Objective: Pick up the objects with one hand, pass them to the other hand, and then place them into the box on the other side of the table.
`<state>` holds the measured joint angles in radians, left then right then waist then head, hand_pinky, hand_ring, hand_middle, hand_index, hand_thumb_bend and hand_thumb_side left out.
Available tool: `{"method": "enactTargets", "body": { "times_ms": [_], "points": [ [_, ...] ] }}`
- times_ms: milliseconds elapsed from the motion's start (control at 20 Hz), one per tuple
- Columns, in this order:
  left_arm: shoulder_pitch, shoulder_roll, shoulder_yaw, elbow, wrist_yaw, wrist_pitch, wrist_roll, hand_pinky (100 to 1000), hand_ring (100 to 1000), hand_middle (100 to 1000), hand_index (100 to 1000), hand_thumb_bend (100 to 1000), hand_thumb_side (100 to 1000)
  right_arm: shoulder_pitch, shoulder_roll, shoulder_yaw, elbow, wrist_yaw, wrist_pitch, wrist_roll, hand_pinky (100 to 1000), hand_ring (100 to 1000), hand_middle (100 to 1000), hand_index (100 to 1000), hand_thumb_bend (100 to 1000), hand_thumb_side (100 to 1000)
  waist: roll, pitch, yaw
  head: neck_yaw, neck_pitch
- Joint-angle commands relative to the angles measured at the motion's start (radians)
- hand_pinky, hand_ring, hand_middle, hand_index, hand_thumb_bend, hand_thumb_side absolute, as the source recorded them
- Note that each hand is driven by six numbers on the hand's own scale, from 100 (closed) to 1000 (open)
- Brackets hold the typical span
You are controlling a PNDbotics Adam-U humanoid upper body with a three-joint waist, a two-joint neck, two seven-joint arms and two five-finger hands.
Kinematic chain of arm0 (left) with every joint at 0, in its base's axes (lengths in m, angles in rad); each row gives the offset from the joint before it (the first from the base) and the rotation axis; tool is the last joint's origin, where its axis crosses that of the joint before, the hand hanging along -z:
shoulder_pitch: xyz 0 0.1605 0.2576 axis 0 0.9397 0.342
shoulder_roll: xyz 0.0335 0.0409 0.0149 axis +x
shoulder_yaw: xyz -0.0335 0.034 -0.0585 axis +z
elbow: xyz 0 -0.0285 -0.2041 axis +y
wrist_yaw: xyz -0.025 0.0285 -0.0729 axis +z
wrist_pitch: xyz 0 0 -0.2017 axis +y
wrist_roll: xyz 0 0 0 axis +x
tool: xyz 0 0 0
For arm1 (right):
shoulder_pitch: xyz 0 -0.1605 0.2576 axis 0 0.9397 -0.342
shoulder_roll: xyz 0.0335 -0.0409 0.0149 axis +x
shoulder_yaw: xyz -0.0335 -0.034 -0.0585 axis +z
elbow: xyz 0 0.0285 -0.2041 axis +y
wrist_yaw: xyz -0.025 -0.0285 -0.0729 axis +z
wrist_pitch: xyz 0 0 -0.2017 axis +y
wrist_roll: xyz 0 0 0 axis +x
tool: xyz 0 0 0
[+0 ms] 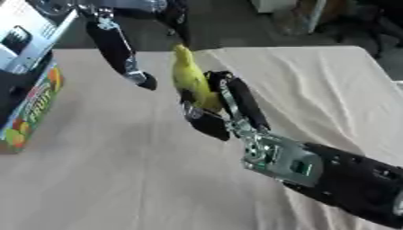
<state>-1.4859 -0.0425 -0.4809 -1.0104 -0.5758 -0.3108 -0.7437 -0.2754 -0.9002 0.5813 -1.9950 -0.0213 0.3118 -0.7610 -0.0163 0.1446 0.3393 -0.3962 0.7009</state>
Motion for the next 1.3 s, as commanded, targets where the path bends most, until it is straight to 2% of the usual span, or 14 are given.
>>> {"method": "enactTargets", "body": {
  "times_ms": [50,300,1300],
  "points": [
    [-0.014,-0.014,0.025,0.01,-0.017,0.0,0.022,819,788,710,751,600,100,-0.017,-0.011,-0.003,-0.005,0.011,0.002,-0.001,554,473,398,491,100,415,-0.001,-0.011,-0.002,0.005,-0.003],
    [-0.005,-0.038,0.038,0.032,-0.032,-0.006,0.044,825,794,713,753,572,100,-0.017,-0.004,0.006,-0.005,0.019,0.003,-0.004,551,472,398,491,100,415,-0.003,-0.008,-0.004,0.008,-0.005],
    [0.012,-0.077,0.063,0.088,-0.088,-0.026,0.055,825,797,712,738,584,100,-0.014,0.002,0.019,-0.005,0.067,0.008,-0.006,547,472,397,488,100,409,-0.003,-0.003,-0.009,0.009,-0.005]
  ]
}}
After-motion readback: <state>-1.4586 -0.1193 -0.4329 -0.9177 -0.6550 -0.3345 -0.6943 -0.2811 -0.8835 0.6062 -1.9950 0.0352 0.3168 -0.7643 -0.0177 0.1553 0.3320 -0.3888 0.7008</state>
